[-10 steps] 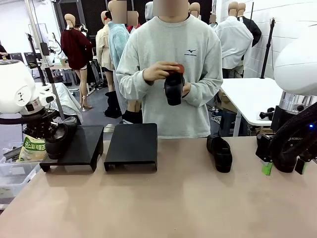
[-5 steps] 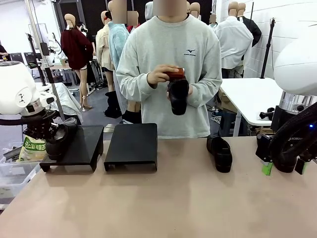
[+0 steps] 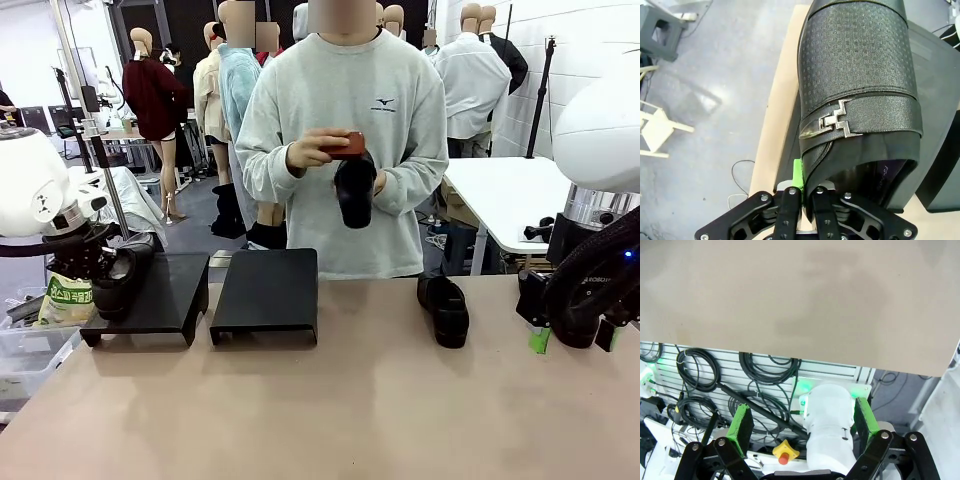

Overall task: Organize the shoes by placing them on the stand.
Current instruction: Place the Shoe from the middle of the table onto the Shoes Stand.

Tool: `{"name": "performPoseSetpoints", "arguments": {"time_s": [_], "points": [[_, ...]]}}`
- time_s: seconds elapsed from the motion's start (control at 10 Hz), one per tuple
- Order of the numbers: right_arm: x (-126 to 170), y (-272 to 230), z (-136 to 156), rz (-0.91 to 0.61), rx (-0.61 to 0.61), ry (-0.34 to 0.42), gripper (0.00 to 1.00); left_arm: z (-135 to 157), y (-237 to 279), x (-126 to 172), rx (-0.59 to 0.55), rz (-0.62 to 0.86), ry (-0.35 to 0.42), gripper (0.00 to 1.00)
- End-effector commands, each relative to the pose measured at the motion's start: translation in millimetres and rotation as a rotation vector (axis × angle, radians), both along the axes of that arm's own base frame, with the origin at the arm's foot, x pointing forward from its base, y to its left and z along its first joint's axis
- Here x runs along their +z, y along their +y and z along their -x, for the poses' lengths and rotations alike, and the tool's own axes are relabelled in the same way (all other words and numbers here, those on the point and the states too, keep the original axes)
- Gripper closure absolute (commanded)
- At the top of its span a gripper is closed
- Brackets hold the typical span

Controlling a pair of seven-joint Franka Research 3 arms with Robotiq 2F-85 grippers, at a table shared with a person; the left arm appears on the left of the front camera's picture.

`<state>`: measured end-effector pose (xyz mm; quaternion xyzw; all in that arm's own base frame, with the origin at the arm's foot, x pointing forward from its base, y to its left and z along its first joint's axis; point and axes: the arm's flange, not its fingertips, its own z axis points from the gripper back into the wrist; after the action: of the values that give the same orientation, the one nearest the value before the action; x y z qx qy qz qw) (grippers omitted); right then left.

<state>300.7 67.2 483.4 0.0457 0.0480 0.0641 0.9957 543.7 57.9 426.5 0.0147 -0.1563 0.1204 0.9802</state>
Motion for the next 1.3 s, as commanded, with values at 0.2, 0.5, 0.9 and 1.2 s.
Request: {"name": "performPoseSetpoints", "arguments": {"time_s": [0.2, 0.5, 0.9, 1.2], "points": [[1, 1, -3, 0.008, -0.006, 0.005, 0.0, -6, 6, -1, -0.037, 0.034, -0.012, 1.0], [1, 1, -3, 0.008, -0.006, 0.005, 0.0, -5, 8, 1, -0.024, 0.003, -0.005, 0.55], [1, 1, -3, 0.008, -0.006, 0.005, 0.0, 0, 11, 11, 0.008, -0.054, -0.016, 0.0], [1, 1, -3, 0.008, -0.006, 0.005, 0.0, 9, 4, 32, -0.011, -0.054, -0.016, 0.0]]}}
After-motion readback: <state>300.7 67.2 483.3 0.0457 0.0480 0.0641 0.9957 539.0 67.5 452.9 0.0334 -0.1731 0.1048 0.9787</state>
